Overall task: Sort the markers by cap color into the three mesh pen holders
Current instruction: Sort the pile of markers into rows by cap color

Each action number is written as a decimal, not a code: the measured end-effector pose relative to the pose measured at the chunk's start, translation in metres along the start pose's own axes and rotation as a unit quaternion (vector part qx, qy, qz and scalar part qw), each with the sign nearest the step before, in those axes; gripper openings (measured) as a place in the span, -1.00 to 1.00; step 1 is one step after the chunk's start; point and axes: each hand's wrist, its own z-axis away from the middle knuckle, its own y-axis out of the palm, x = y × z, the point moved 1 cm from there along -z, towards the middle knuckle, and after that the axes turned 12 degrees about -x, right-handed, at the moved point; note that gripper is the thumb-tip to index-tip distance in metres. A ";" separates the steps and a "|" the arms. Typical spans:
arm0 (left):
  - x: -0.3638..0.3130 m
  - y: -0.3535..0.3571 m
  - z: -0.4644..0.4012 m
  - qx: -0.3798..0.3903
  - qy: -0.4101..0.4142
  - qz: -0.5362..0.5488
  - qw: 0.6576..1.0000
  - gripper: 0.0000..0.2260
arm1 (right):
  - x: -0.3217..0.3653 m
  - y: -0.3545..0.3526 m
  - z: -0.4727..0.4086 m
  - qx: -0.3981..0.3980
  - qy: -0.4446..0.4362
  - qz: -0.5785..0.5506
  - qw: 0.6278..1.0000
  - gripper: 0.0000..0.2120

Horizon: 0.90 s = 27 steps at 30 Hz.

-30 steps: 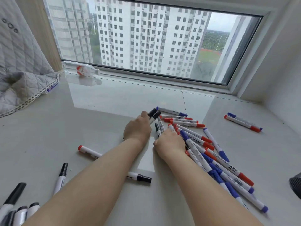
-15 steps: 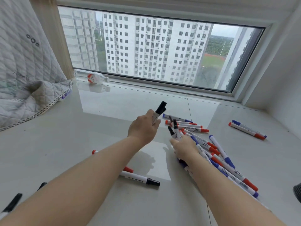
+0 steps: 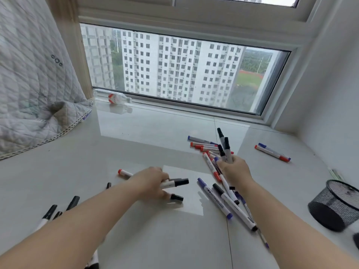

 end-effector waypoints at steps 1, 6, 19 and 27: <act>-0.001 0.004 0.004 0.006 0.003 -0.021 1.000 -0.79 | -0.003 -0.005 0.005 -0.006 -0.010 0.039 0.999 -0.93; -0.013 0.016 0.013 -0.024 0.011 -0.077 0.997 -0.78 | -0.018 -0.026 0.025 0.005 -0.021 0.205 0.978 -0.81; -0.053 0.036 0.015 -0.087 -0.172 0.134 0.972 -0.83 | -0.052 -0.024 0.054 0.022 -0.108 0.416 0.903 -0.75; -0.064 0.029 0.061 -0.109 -0.253 0.288 0.917 -0.86 | -0.051 -0.029 0.074 0.000 -0.061 0.328 0.943 -0.78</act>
